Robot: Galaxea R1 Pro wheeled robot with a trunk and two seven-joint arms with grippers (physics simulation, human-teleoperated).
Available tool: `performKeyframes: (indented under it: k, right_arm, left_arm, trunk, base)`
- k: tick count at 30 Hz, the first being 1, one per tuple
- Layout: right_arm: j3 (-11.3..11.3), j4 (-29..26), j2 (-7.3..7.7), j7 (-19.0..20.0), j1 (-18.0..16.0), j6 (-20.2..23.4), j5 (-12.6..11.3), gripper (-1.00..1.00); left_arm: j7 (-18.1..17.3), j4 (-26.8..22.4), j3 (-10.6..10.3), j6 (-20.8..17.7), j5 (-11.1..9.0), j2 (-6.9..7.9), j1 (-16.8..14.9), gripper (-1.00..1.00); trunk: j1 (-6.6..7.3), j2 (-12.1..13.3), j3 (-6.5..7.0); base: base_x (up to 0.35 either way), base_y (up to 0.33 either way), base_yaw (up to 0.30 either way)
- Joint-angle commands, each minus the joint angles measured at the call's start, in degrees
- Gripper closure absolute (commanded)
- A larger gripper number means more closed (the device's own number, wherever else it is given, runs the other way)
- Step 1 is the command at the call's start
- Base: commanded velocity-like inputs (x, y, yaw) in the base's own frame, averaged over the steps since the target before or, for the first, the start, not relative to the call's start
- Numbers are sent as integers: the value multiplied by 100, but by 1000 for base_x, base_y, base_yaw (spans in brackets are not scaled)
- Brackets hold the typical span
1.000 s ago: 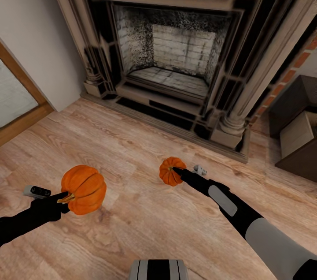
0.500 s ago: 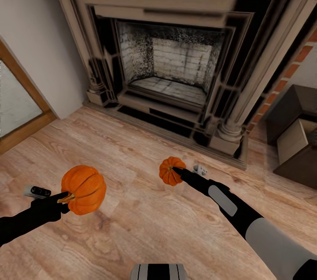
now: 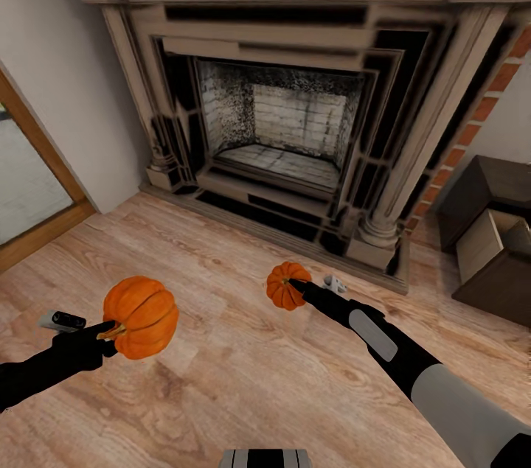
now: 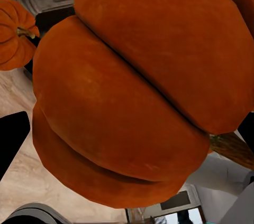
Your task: Place each of the two pumpkins and all three candles from the living room inside a cabinet in the living room (use any cabinet), then make sure every cabinet is closed, and position the cauldron so it is next to a table in the living room.
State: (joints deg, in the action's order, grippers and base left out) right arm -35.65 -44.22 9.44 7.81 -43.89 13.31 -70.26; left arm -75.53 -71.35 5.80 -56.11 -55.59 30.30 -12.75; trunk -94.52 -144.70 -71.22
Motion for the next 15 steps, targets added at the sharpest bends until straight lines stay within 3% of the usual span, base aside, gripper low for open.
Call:
performKeyframes:
  k: [1,9,15]
  right_arm:
    - [-21,1,5,-8,-5,5,-32,100]
    - [-21,15,4,221,-5,5,-32,100]
    - [-16,27,3,315,-5,5,-32,100]
  left_arm:
    - [5,-2,0,-40,-13,2,0,100]
    - [20,-2,-5,-39,-1,-6,-1,100]
    - [21,-2,-1,-32,-1,-31,1,100]
  trunk:
    - [3,0,21]
    - [24,11,228]
    - [24,11,253]
  base:
    - [0,0,-217]
    - [0,0,-261]
    - [0,0,-270]
